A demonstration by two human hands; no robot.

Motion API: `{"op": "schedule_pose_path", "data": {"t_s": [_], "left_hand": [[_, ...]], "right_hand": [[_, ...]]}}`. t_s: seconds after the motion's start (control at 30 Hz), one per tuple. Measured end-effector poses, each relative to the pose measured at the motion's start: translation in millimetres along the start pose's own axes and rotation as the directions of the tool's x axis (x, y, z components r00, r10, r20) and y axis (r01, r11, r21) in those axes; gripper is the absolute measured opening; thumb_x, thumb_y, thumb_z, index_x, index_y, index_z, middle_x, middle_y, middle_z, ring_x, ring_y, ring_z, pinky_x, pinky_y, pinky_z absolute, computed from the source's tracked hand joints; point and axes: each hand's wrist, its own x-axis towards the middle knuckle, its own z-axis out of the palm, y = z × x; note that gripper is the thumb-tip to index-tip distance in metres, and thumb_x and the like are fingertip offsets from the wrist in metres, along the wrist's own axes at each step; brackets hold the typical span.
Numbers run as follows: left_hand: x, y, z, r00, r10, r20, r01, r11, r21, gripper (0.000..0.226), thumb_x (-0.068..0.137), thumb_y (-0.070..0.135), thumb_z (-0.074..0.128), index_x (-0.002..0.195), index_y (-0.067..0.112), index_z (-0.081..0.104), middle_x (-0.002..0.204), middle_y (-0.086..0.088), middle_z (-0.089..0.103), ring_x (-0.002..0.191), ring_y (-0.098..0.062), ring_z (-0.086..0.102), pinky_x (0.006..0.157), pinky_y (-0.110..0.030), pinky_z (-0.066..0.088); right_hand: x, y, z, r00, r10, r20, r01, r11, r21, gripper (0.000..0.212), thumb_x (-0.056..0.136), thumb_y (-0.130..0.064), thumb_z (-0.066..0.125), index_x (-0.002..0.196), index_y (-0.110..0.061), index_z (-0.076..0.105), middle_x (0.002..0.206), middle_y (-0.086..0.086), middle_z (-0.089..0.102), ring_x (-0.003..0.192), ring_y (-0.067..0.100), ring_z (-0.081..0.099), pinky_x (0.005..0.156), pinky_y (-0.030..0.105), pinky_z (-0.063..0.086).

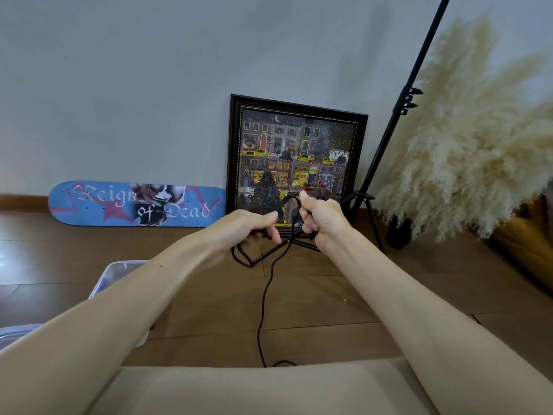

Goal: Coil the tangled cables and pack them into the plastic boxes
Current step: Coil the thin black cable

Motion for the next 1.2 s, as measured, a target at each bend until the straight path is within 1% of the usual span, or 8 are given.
{"op": "schedule_pose_path", "data": {"t_s": [0.13,0.23,0.47,0.73,0.87,1.0,1.1,1.2], "left_hand": [[-1.2,-4.3,-12.2,0.997,-0.053,-0.047,0.058,0.993,0.100,0.023,0.088,0.035,0.061,0.077,0.023,0.077,0.112,0.003,0.065,0.105,-0.014,0.054,0.104,-0.034,0.036],[-1.5,-1.2,-16.6,0.990,-0.103,-0.097,0.117,0.981,0.154,0.019,0.086,0.032,0.065,0.083,0.018,0.077,0.115,0.001,0.061,0.108,-0.013,0.048,0.094,-0.026,0.030],[15.7,-19.8,-31.8,0.893,-0.315,-0.321,0.440,0.758,0.482,0.035,0.082,0.032,0.069,0.058,0.010,0.057,0.072,-0.004,0.055,0.061,-0.016,0.051,0.061,-0.027,0.041],[22.0,-79.5,-63.5,0.796,-0.231,-0.559,0.525,0.724,0.448,0.043,0.089,0.050,0.056,0.089,0.007,0.059,0.096,-0.017,0.065,0.088,-0.031,0.063,0.080,-0.035,0.046],[25.3,-89.0,-56.1,0.784,0.048,-0.619,0.488,0.570,0.661,0.032,0.099,0.037,0.042,0.099,0.009,0.059,0.108,-0.014,0.063,0.107,-0.034,0.053,0.084,-0.038,0.040],[29.3,-92.0,-67.4,0.815,-0.150,-0.559,0.537,0.557,0.633,0.036,0.098,0.040,0.043,0.110,0.011,0.059,0.124,-0.016,0.057,0.127,-0.036,0.039,0.104,-0.045,0.030],[31.8,-79.0,-65.4,0.916,-0.139,-0.376,0.399,0.417,0.817,0.042,0.094,0.025,0.051,0.135,0.021,0.043,0.138,-0.013,0.041,0.133,-0.033,0.029,0.113,-0.049,0.016],[30.9,-47.5,-43.1,0.978,0.041,-0.202,0.114,0.711,0.693,0.069,0.086,-0.003,0.045,0.148,0.017,0.024,0.137,-0.012,0.039,0.129,-0.028,0.037,0.108,-0.038,0.026]], "right_hand": [[-0.7,1.2,3.3,0.999,-0.024,0.047,0.025,0.999,-0.021,0.027,0.099,-0.019,0.052,0.078,-0.007,0.062,0.057,0.003,0.041,0.030,0.005,0.024,0.035,0.018,0.023],[0.0,3.0,3.5,0.999,-0.014,0.039,0.016,0.998,-0.060,0.026,0.099,-0.020,0.052,0.079,-0.007,0.063,0.057,0.002,0.040,0.031,0.005,0.023,0.037,0.019,0.022],[-1.5,7.3,7.1,1.000,0.016,0.009,-0.014,0.990,-0.142,0.023,0.099,-0.020,0.053,0.087,-0.003,0.064,0.057,0.001,0.041,0.031,0.005,0.025,0.040,0.020,0.023],[0.4,9.8,9.3,1.000,-0.012,-0.004,0.011,0.980,-0.199,0.025,0.099,-0.019,0.053,0.083,-0.003,0.064,0.058,0.002,0.041,0.031,0.004,0.025,0.037,0.019,0.022],[4.1,8.1,10.0,0.991,-0.033,-0.126,0.013,0.988,-0.154,0.026,0.099,-0.020,0.053,0.078,-0.007,0.063,0.060,0.001,0.042,0.039,0.007,0.026,0.036,0.018,0.022],[11.1,11.2,5.2,0.959,-0.201,-0.199,0.124,0.931,-0.344,0.028,0.097,-0.023,0.055,0.078,-0.006,0.065,0.062,0.000,0.050,0.051,0.012,0.043,0.049,0.024,0.035],[11.3,21.8,4.0,0.983,-0.157,-0.098,0.099,0.892,-0.440,0.035,0.099,-0.021,0.053,0.066,-0.011,0.060,0.064,0.004,0.050,0.053,0.014,0.040,0.047,0.023,0.033],[7.0,28.0,12.7,0.998,-0.052,0.027,0.059,0.907,-0.416,0.037,0.099,-0.022,0.053,0.066,-0.009,0.059,0.065,0.010,0.049,0.047,0.016,0.035,0.036,0.018,0.030]]}}
